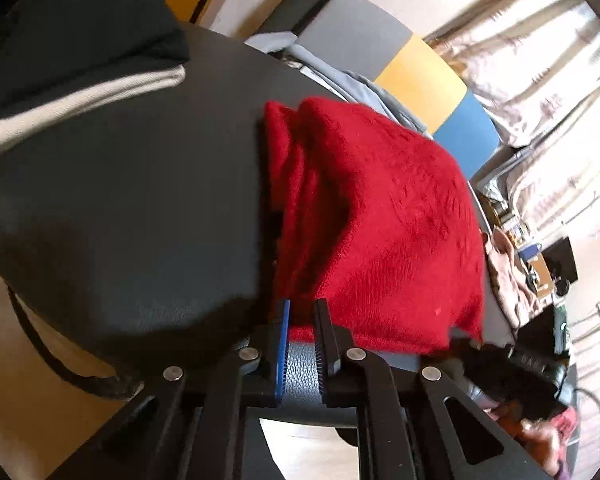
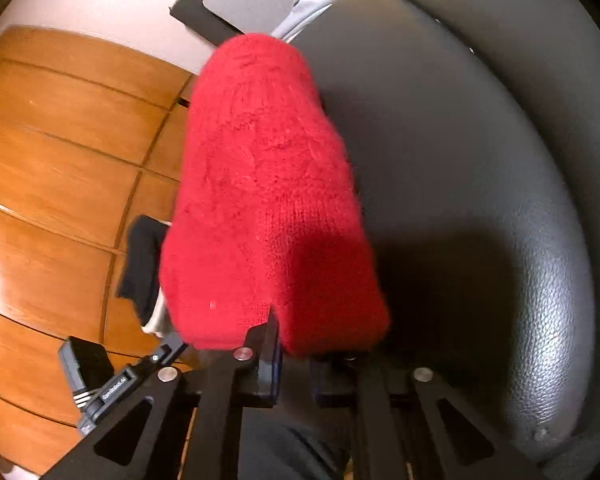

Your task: Fold clothes

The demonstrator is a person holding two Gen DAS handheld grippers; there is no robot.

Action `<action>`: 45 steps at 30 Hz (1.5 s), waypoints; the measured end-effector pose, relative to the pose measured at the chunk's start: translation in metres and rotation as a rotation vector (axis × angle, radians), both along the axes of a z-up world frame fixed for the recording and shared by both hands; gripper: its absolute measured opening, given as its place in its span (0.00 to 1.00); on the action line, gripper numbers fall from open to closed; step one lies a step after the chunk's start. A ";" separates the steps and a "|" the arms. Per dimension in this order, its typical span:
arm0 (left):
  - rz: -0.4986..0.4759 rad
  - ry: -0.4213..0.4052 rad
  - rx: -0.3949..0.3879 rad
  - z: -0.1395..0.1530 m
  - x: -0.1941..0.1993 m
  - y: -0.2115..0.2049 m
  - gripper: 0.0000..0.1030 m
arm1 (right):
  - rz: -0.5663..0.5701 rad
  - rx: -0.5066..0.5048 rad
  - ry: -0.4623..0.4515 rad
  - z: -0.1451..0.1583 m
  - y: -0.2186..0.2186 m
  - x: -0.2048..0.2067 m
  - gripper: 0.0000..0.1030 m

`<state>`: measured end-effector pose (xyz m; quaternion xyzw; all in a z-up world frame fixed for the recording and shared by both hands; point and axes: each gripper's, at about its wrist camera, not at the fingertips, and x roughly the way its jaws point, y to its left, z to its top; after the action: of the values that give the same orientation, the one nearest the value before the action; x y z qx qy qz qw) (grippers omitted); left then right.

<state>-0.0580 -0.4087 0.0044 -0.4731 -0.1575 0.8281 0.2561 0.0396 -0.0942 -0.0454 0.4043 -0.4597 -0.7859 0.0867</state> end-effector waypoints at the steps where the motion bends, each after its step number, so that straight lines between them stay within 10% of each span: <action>1: 0.001 0.026 -0.019 0.008 -0.004 0.003 0.12 | -0.008 -0.032 0.002 0.000 0.003 0.003 0.25; 6: 0.022 0.139 -0.041 0.046 -0.038 0.020 0.73 | -0.021 0.099 0.036 0.030 0.012 0.029 0.25; 9: 0.046 0.161 -0.020 0.055 -0.064 0.031 0.82 | -0.031 0.244 0.094 0.054 0.014 0.045 0.25; 14: -0.022 -0.003 -0.140 0.023 -0.116 0.077 0.80 | -0.027 0.441 0.165 0.084 0.011 0.035 0.25; 17: -0.047 -0.074 -0.142 0.003 -0.121 0.091 0.28 | 0.010 0.501 0.205 0.092 0.006 0.018 0.25; 21: -0.057 -0.021 -0.088 0.018 -0.110 0.088 0.15 | 0.038 0.562 0.187 0.090 -0.011 -0.011 0.25; 26: -0.020 0.099 0.015 0.065 -0.084 0.044 0.15 | 0.074 0.591 0.266 0.101 -0.031 -0.027 0.25; 31: 0.044 -0.009 -0.115 0.005 -0.083 0.023 0.15 | 0.125 0.660 0.251 0.099 -0.053 -0.070 0.25; 34: 0.086 -0.030 -0.057 -0.019 -0.079 0.009 0.18 | 0.154 0.672 0.224 0.096 -0.056 -0.094 0.25; 45: 0.153 -0.078 -0.015 -0.026 -0.098 0.008 0.61 | 0.228 0.890 0.109 0.064 -0.077 -0.172 0.25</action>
<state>-0.1559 -0.4007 -0.0212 -0.4936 -0.1966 0.8274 0.1821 -0.1329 -0.1708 0.0182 0.4084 -0.0249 -0.9123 0.0144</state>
